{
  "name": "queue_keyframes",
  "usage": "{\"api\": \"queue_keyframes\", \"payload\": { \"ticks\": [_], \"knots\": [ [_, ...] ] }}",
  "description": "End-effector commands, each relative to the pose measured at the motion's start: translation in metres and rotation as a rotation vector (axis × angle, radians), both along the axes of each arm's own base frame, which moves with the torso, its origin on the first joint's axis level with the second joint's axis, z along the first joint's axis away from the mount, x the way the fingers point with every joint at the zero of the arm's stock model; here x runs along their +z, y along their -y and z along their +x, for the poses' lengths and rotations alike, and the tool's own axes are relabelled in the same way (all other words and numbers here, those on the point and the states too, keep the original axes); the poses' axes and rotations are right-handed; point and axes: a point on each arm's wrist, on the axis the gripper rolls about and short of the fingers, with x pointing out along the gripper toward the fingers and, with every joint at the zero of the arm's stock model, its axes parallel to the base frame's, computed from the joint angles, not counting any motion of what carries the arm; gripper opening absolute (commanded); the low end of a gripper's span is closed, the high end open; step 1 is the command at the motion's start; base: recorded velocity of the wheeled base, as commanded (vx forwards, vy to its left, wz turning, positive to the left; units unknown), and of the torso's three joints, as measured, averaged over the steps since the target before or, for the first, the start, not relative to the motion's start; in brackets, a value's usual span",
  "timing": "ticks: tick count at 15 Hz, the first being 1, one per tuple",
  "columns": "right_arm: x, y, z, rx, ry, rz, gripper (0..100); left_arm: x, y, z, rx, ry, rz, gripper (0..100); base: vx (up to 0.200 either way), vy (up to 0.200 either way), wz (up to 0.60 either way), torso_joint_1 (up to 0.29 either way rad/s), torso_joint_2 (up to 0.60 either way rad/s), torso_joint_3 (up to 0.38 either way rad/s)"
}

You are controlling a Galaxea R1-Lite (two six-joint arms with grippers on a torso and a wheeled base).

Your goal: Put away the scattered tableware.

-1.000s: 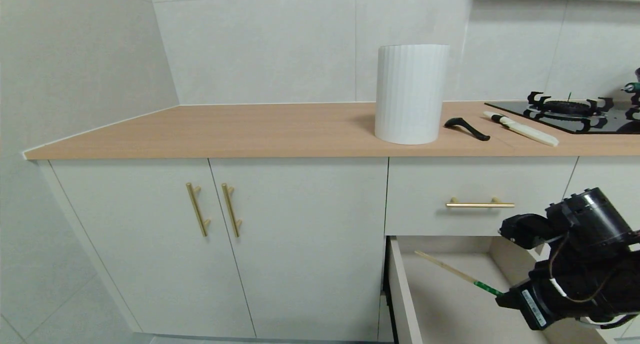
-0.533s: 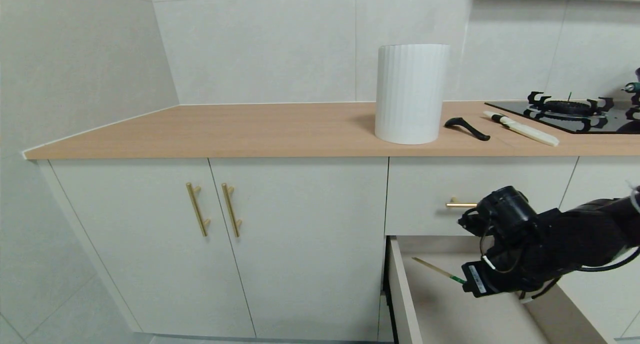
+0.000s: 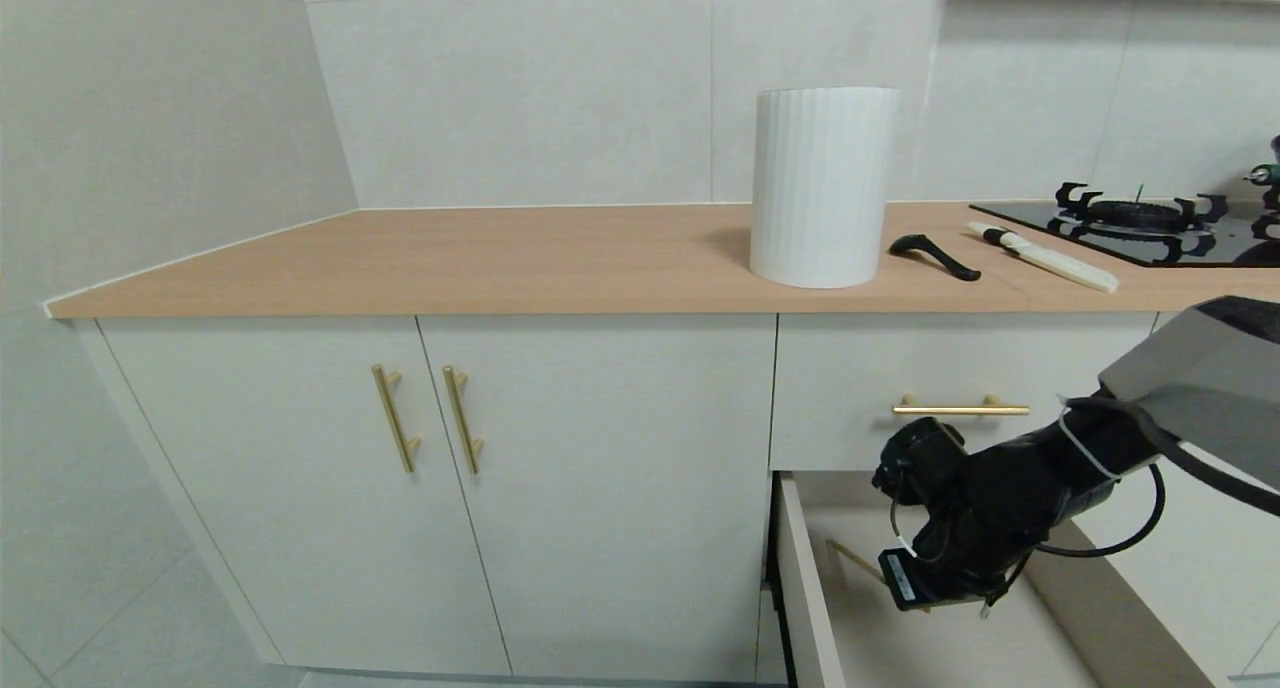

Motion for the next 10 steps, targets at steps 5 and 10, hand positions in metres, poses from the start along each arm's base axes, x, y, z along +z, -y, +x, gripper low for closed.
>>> {"api": "queue_keyframes", "payload": {
  "ticks": [5, 10],
  "knots": [
    [-0.027, -0.010, -0.009, 0.037, -0.080, -0.056, 0, 0.000, 0.000, 0.000, 0.001, 0.001, 0.000, 100, 0.000, 0.000, 0.00, 0.000, 0.00, 0.000],
    [-0.027, -0.018, -0.015, 0.060, -0.096, -0.069, 0, 0.000, 0.000, 0.000, 0.001, 0.001, 0.000, 100, 0.000, 0.000, 0.00, 0.000, 0.00, 0.000]
  ]
}}
